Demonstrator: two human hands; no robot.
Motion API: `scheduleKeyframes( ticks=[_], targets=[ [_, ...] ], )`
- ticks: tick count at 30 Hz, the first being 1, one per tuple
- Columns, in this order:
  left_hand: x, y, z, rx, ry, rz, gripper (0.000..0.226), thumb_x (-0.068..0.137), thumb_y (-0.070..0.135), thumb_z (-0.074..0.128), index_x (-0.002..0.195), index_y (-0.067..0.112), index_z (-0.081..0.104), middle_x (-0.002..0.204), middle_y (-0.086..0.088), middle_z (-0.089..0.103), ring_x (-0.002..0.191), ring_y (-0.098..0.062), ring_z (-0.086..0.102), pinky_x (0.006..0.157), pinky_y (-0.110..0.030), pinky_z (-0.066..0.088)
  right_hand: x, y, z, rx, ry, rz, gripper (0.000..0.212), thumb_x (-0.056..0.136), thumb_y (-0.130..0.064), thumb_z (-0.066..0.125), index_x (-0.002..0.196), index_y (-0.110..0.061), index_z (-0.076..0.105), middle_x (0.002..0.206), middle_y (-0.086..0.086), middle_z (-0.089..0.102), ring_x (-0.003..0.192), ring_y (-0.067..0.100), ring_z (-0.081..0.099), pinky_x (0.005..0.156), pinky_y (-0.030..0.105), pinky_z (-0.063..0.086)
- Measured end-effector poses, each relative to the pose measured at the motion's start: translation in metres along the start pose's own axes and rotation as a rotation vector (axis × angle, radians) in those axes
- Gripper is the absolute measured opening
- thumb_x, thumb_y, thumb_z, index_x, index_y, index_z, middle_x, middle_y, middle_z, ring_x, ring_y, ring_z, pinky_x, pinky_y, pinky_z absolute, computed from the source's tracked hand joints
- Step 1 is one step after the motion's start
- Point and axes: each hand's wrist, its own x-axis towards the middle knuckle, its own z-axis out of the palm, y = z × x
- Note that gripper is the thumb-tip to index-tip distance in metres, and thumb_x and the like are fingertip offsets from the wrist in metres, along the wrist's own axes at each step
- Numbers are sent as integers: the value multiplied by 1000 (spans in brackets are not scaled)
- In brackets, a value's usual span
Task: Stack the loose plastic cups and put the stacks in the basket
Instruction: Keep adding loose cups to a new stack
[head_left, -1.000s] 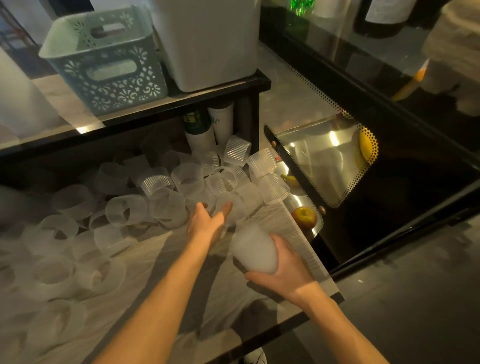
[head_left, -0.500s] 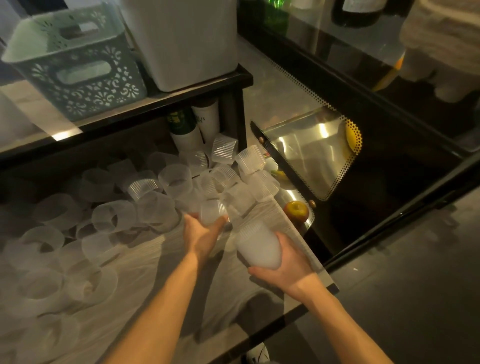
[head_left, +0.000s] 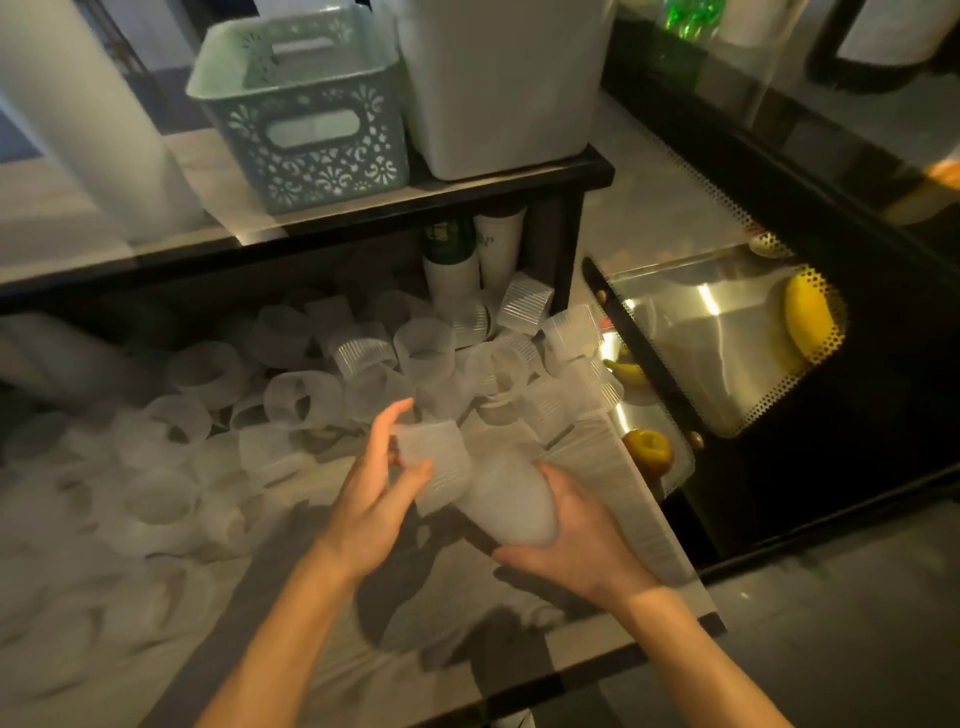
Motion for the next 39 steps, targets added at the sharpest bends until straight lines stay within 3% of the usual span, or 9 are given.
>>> scheduleKeyframes(
  ticks=[3,11,14,19,22,26,30,34,39],
  targets=[
    [1,10,-7,195,-119,30,57,78,58,46,134,51,35,127,16,47,112,7,47,91,-10,34,5,-9,-2,-77,-48,-66,97,63,-61,82,140,-50,24,129,-27,35,118,2,43,96,30,46],
    [1,3,32,212,-295,-9,84,80,82,32,153,46,13,152,19,28,142,8,20,117,-22,16,4,-18,7,-42,-98,-94,84,59,-65,79,127,-53,31,125,-23,45,109,0,51,91,32,52],
    [5,-1,40,164,-296,-29,91,74,90,32,151,43,23,155,20,27,142,7,21,119,-28,18,-3,-7,10,-31,-74,-38,90,58,-66,79,130,-55,25,128,-22,43,114,2,49,95,33,51],
    [40,9,60,158,-15,-95,71,82,62,58,142,27,46,132,2,56,120,-13,54,95,-21,39,-14,9,-1,-6,55,137,98,60,-62,80,139,-45,24,125,-19,40,116,7,45,94,32,49],
    [65,16,77,362,4,72,48,91,40,65,133,20,54,118,5,55,107,-11,56,83,-18,43,-24,18,-16,3,88,197,96,64,-59,80,140,-44,23,124,-19,37,117,7,41,96,31,47],
    [100,19,109,630,-64,428,52,88,34,67,133,12,54,125,-7,53,114,-21,52,94,-37,48,-35,24,-34,-27,123,267,95,67,-59,79,143,-37,26,122,-17,37,115,8,43,98,34,48],
    [126,21,133,1076,-102,421,78,88,51,60,149,14,29,149,-10,34,138,-28,29,115,-42,30,-40,33,-40,15,145,341,98,63,-59,81,143,-37,28,125,-14,42,114,10,46,98,38,50],
    [131,5,137,1426,-83,333,102,82,73,50,152,5,21,160,-18,16,149,-38,3,120,-49,6,-43,41,-40,64,164,386,103,59,-60,81,143,-40,26,127,-14,42,113,10,48,96,38,52],
    [128,-8,128,1331,-39,457,89,77,62,65,141,5,43,158,-21,22,149,-40,2,118,-51,-3,-44,46,-36,63,154,371,102,59,-65,78,143,-40,26,128,-15,42,114,10,47,97,38,51]
  ],
)
